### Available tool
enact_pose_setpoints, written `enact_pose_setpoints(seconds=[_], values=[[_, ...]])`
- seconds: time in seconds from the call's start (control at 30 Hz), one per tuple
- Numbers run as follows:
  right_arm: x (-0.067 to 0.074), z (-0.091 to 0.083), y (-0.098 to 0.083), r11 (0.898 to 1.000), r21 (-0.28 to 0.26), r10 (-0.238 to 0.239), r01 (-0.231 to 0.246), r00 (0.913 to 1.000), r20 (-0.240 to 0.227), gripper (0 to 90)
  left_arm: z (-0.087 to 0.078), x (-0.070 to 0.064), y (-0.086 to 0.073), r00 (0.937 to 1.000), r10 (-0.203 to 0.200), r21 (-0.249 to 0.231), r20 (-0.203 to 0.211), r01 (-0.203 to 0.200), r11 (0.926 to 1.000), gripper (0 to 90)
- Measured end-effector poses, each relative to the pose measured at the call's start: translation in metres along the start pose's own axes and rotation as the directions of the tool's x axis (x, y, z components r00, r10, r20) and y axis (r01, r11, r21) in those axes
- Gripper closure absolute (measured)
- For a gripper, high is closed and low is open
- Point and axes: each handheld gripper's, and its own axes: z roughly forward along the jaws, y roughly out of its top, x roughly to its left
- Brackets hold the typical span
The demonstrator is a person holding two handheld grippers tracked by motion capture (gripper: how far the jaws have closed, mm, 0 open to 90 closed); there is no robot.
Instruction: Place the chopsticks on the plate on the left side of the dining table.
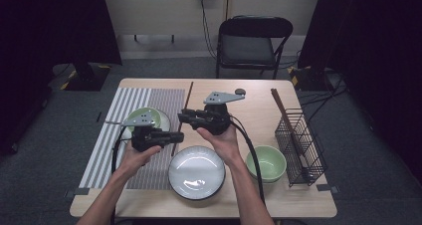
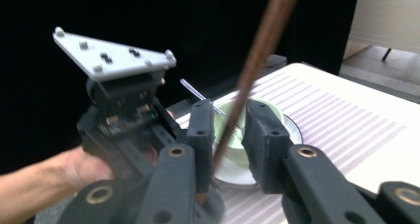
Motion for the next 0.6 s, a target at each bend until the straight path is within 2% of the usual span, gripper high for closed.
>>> enact_pose_setpoints(seconds=[0.07, 0.13, 0.23, 0.3, 0.37, 0.43, 0.53, 0.6], values=[[0.002, 0.003, 0.002, 1.0, 0.0, -0.006, 0.006, 1.0, -0.006, 82.1, 0.003, -0.002, -0.001, 0.9999, 0.004, 0.003, -0.012, -0.004, 1.0, 84.3], [0.004, 0.006, 0.004, 1.0, 0.006, 0.0, 0.0, 0.9998, -0.022, 84.1, 0.006, -0.003, -0.001, 1.0, 0.0, 0.002, -0.009, 0.0, 1.0, 84.4], [0.008, 0.01, 0.006, 1.0, 0.015, -0.005, 0.006, 0.9995, -0.03, 85.1, 0.006, -0.004, -0.001, 0.9999, 0.002, -0.002, -0.01, -0.002, 1.0, 84.4], [0.009, 0.011, 0.007, 1.0, 0.003, -0.003, 0.003, 0.9995, -0.033, 84.8, 0.005, -0.004, -0.001, 1.0, -0.001, -0.022, -0.01, 0.001, 0.9998, 84.3], [0.009, 0.012, 0.008, 1.0, -0.007, 0.007, -0.008, 0.9996, -0.027, 80.8, 0.003, -0.005, -0.001, 1.0, -0.004, -0.038, -0.008, 0.003, 0.9993, 84.2], [0.008, 0.013, 0.006, 1.0, 0.004, 0.009, -0.009, 0.9996, -0.025, 77.8, 0.003, -0.006, 0.0, 0.9998, 0.001, -0.045, -0.018, -0.002, 0.999, 84.2], [0.008, 0.014, 0.004, 1.0, 0.005, 0.013, -0.013, 0.9992, -0.038, 84.5, 0.004, -0.005, -0.001, 0.9999, -0.006, -0.047, -0.011, 0.006, 0.9989, 84.1], [0.008, 0.013, 0.004, 1.0, 0.004, 0.015, -0.015, 0.999, -0.043, 85.1, 0.005, -0.005, -0.001, 0.9999, -0.003, -0.052, -0.011, 0.002, 0.9987, 84.0]])
